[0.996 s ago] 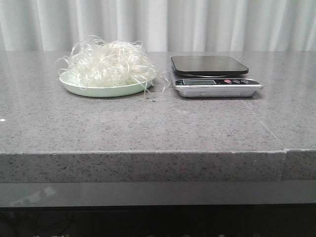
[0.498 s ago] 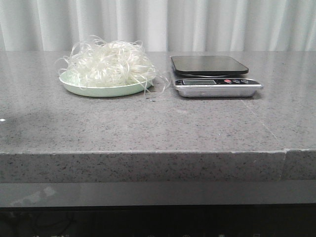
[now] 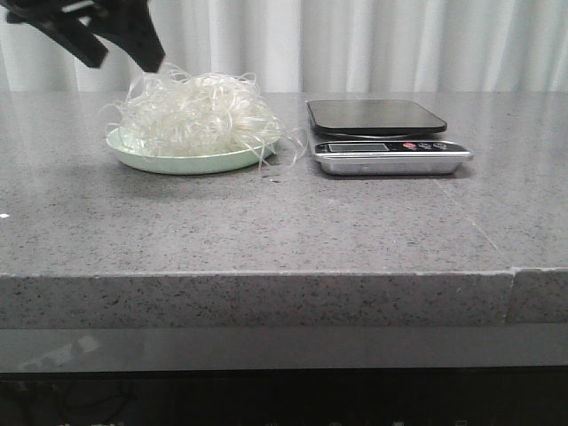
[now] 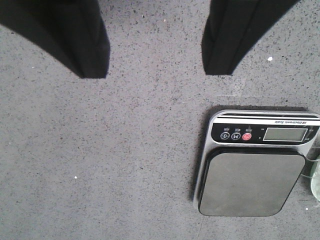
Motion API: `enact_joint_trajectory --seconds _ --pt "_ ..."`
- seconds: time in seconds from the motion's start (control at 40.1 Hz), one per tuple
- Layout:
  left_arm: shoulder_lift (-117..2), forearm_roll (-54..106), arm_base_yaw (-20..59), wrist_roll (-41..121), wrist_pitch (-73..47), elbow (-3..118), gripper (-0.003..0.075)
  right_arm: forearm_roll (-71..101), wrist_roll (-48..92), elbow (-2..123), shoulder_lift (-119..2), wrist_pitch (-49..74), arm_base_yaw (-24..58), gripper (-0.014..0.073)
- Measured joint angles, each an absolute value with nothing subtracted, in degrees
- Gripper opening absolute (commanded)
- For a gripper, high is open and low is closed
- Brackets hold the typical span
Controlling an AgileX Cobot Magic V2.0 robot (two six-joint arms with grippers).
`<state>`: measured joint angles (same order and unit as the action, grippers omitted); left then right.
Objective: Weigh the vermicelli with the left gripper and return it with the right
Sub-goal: 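Lower the left gripper onto the vermicelli pile and close on it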
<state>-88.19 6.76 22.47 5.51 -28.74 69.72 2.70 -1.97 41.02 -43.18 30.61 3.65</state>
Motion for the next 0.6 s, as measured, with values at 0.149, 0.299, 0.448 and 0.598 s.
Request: enact_joint_trajectory --seconds 0.149,0.299,0.448,0.598 --pt "-93.8 6.8 22.5 5.5 -28.6 73.4 0.0493 2.7 -2.0 41.0 -43.2 30.6 3.6 0.0523" --pt "-98.3 6.8 22.5 5.5 -28.3 76.5 0.0493 2.7 -2.0 41.0 -43.2 30.6 3.6 0.0523" --pt "-101.7 6.8 22.5 5.5 -28.0 78.1 0.0493 2.7 -2.0 41.0 -43.2 30.6 3.6 0.0523" --pt "-103.6 6.8 22.5 5.5 -27.7 78.3 0.0489 2.7 -2.0 41.0 -43.2 30.6 3.6 0.0523"
